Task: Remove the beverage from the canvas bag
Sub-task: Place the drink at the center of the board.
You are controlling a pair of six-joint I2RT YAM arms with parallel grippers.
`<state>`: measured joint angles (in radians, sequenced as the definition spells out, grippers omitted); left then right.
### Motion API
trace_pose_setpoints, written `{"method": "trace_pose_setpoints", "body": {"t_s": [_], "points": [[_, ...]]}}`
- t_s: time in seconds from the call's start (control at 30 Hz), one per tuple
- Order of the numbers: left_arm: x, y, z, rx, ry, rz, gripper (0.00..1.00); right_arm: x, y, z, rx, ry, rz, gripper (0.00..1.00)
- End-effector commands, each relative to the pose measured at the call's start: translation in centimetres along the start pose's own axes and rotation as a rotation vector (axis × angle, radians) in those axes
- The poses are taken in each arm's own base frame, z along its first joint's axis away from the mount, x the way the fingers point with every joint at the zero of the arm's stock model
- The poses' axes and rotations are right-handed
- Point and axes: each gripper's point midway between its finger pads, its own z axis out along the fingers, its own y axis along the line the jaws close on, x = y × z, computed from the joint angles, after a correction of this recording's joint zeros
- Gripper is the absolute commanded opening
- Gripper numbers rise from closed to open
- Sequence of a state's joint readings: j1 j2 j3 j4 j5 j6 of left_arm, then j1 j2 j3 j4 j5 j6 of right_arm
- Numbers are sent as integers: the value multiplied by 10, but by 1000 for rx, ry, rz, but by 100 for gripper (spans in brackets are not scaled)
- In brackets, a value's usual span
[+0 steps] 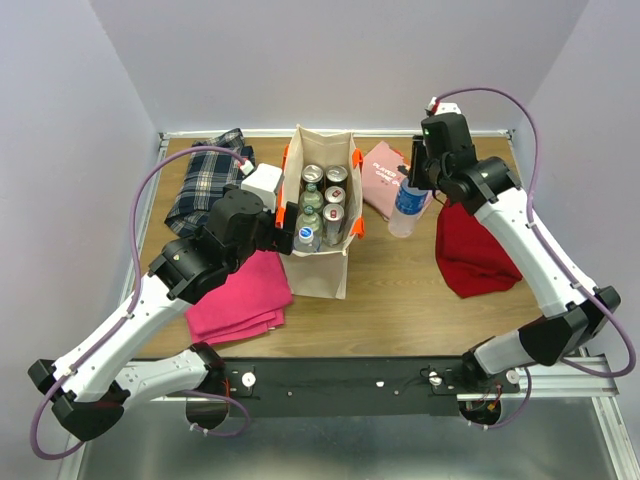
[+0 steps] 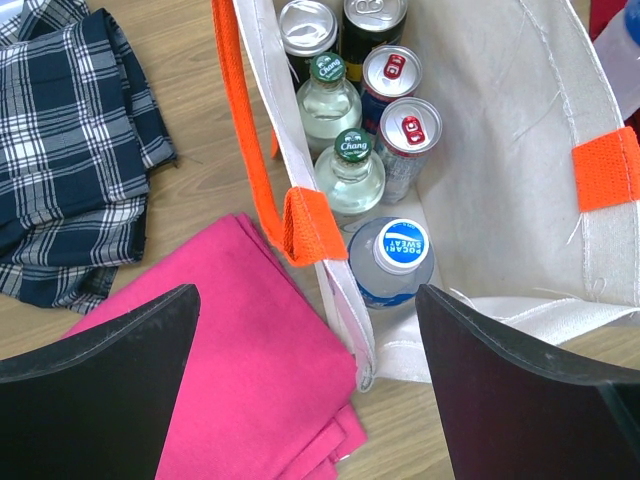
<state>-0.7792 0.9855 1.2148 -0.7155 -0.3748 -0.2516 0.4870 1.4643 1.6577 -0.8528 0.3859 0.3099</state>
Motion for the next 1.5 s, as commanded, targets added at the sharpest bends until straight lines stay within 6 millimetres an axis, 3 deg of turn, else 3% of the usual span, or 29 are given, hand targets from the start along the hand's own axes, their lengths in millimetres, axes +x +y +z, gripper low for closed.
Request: {"method": "trace_pose_setpoints", "body": {"t_s": [0.0, 0.13, 0.7, 0.87, 1.1, 1.47], "points": [[-7, 2, -5, -10, -17, -6, 99, -43, 36, -8, -183, -159, 78, 1], [-6, 3, -5, -13, -18, -10, 99, -28, 40, 7, -193, -145, 66, 1], [-5, 8, -4, -43, -23, -21, 99, -21, 54, 52, -169, -228, -12, 1], [-5, 11, -5, -57, -27, -20, 99, -9, 60, 69, -144, -204, -29, 1], [-4, 13, -5, -68, -27, -16, 99, 5, 62, 81, -97, -219, -71, 1], [-3, 15, -4, -80, -29, -17, 99, 17, 80, 84, -166, -216, -80, 1]]}}
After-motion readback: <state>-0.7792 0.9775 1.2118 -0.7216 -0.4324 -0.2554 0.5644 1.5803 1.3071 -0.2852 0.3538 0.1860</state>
